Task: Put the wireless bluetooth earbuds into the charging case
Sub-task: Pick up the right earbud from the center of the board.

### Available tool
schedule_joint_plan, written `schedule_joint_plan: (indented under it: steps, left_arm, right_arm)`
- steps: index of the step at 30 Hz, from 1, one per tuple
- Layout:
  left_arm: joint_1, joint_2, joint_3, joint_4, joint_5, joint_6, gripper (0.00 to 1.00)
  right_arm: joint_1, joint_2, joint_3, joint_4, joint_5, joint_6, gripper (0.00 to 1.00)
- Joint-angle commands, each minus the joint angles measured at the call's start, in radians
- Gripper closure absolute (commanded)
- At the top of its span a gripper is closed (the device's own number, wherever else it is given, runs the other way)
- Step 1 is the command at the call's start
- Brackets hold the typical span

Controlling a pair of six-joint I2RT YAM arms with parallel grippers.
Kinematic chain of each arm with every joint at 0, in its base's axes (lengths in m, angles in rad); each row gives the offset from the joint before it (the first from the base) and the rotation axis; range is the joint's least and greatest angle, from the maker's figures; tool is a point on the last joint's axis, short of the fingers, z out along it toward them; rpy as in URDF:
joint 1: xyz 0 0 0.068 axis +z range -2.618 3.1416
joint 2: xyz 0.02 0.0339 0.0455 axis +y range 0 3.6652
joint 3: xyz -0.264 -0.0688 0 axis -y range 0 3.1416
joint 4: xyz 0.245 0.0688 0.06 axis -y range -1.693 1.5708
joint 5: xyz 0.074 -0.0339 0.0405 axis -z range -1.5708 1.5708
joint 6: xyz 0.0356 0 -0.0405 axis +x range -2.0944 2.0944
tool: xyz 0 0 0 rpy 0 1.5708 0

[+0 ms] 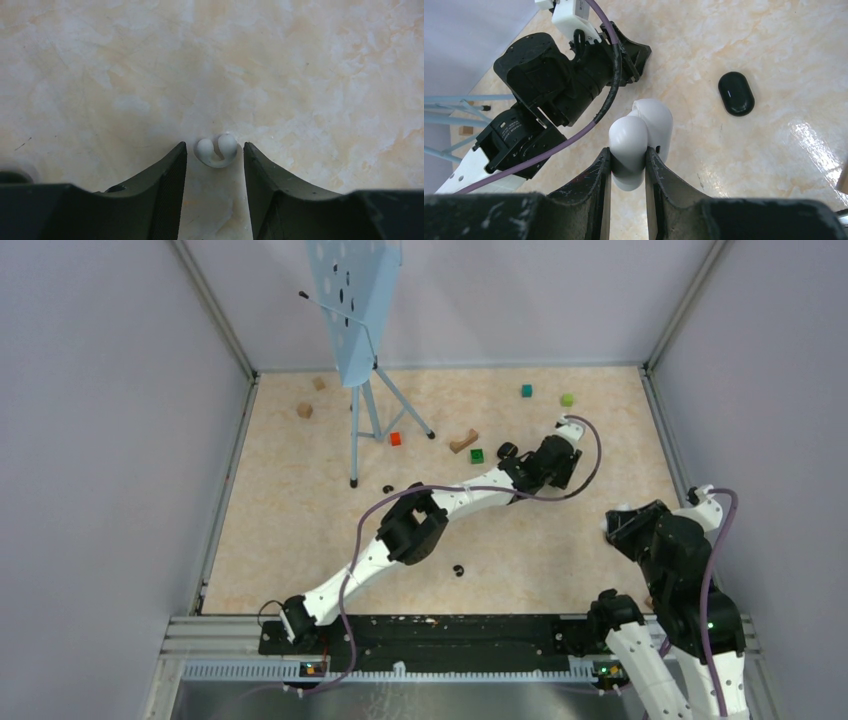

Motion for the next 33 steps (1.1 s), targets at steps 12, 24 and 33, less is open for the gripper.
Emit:
schedule_joint_plan:
  steps: [12,24,33]
  left_arm:
    - [0.01,0.041,0.012,0.002,0.037,0.017,0.62]
    - [0.008,-0.194,-0.27,0.156,0.072,-0.002,0.6]
    - [0.009,-0.324,-0.417,0.187,0.038,-0.005,0.6]
  right_arm:
    - [-0.008,0.022,-0.018,0.066,0.011,0.0,1.0]
    - [-0.008,0.007,-0.015,0.07,0.008,-0.003,1.0]
    - [-0.007,-0.001,-0.01,0.066,0.004,-0.001,1.0]
